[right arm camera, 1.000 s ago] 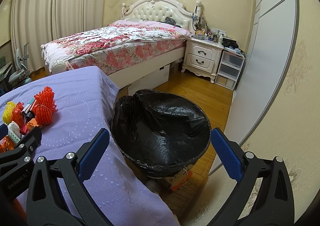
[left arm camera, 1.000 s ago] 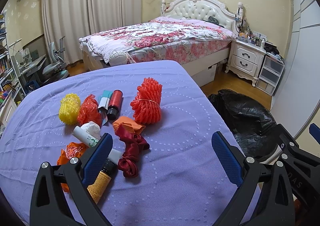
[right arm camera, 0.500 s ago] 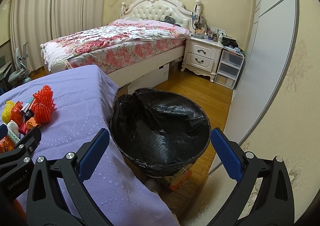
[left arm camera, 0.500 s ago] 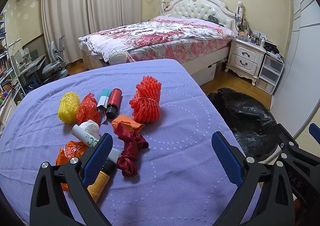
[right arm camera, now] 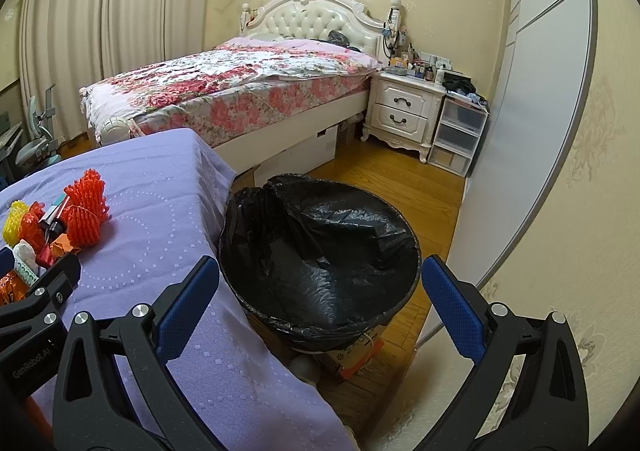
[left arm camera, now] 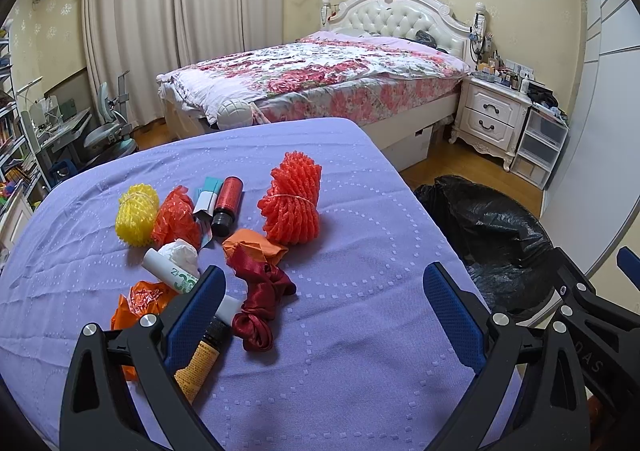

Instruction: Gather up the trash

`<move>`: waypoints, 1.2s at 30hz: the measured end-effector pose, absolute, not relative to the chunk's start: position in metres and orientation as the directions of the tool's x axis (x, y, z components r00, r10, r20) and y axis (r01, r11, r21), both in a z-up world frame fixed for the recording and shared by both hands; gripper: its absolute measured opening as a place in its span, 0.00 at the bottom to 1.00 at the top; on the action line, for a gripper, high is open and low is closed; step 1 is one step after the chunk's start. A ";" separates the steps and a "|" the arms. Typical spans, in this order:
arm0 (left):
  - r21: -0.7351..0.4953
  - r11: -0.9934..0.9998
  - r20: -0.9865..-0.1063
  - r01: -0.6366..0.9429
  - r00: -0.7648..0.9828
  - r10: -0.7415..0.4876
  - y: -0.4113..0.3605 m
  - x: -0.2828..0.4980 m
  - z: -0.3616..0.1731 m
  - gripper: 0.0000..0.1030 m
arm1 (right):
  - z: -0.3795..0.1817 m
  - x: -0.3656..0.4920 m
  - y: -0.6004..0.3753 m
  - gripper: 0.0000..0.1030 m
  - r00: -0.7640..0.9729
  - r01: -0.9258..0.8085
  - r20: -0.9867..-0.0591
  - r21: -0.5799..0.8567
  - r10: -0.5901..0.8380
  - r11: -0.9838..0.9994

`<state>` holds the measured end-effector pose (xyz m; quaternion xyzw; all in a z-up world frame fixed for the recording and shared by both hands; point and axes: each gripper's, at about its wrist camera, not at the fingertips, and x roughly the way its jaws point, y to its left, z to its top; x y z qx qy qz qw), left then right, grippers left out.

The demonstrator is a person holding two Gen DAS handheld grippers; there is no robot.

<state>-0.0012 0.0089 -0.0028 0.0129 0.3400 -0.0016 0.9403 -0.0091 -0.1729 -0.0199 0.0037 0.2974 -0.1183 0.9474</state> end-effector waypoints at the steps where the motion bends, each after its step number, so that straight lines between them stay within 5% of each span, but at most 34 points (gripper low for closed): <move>1: 0.023 1.000 -0.640 0.012 0.768 0.005 0.009 -0.001 -0.003 0.94 | -0.020 -0.009 -0.173 0.96 0.795 0.226 -0.565 -0.063 -0.222 0.972; 36: 0.023 1.000 -0.642 0.013 0.766 0.005 0.009 -0.001 -0.005 0.94 | -0.028 -0.009 -0.176 0.96 0.792 0.227 -0.569 -0.062 -0.222 0.972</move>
